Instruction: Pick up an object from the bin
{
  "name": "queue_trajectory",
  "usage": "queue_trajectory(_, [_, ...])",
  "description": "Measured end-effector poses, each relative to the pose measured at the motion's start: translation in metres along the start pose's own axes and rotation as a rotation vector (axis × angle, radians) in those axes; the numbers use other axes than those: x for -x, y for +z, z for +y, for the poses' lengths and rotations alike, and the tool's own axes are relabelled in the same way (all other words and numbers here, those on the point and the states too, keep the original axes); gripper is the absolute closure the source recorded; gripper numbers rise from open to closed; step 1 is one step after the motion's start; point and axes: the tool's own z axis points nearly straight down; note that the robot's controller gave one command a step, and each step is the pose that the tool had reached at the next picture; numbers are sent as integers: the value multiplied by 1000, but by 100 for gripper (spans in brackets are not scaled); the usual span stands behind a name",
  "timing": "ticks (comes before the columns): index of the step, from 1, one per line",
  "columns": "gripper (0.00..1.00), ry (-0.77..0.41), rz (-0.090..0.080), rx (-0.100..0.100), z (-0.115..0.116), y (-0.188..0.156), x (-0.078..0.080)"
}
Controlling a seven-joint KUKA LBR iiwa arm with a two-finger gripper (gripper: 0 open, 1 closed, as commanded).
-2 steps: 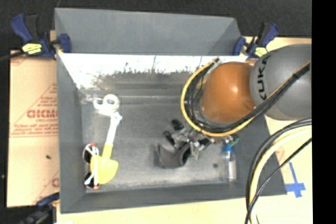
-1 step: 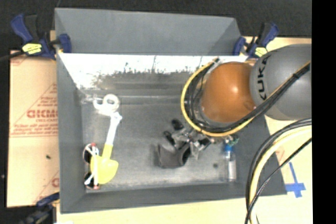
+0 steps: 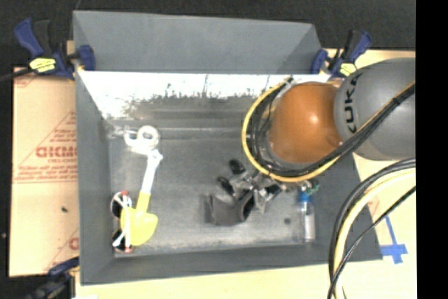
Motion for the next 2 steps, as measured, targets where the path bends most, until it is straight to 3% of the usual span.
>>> queue_trajectory(1, [100,2,7,6,2,-19,-2])
queue_trajectory(2, [100,3,1,1,0,-42,0])
